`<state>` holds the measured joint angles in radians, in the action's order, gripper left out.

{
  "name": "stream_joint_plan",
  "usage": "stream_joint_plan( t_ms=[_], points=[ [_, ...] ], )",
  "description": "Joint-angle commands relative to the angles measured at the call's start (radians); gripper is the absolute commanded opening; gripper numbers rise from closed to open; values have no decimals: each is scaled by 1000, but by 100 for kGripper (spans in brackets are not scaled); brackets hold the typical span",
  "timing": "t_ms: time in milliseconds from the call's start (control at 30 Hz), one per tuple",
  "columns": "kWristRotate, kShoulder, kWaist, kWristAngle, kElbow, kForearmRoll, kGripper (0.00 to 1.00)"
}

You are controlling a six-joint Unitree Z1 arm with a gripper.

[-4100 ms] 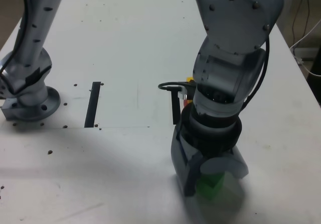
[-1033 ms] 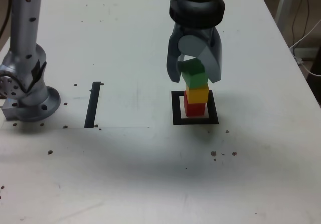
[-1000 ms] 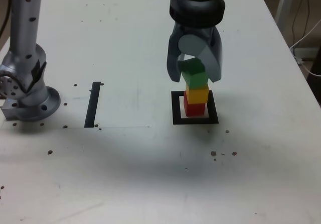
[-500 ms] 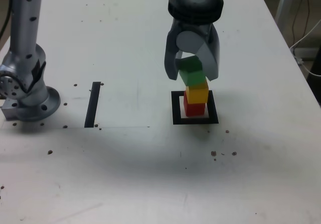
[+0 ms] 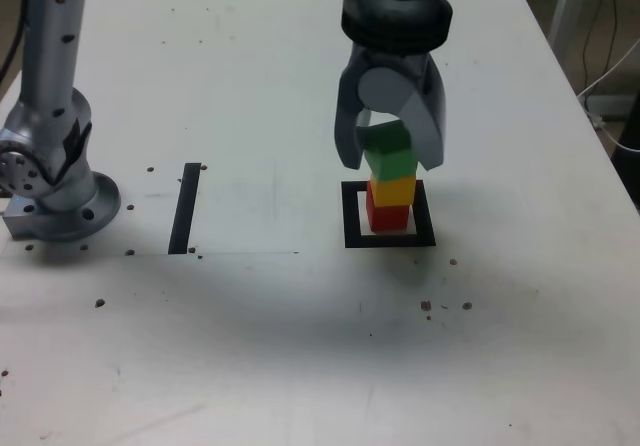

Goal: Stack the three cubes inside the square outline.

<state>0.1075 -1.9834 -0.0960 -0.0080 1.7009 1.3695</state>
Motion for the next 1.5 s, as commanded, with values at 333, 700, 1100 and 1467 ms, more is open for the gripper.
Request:
stream_joint_plan(
  t_ms=[333,700,1100,1467],
  points=[
    [-1,-7,12,-7,-12,-11,41],
    [1,-4,13,4,-20,-17,97],
    [-3,30,13,34,-23,-14,99],
    [-18,142,1,38,-104,6,99]
  ],
)
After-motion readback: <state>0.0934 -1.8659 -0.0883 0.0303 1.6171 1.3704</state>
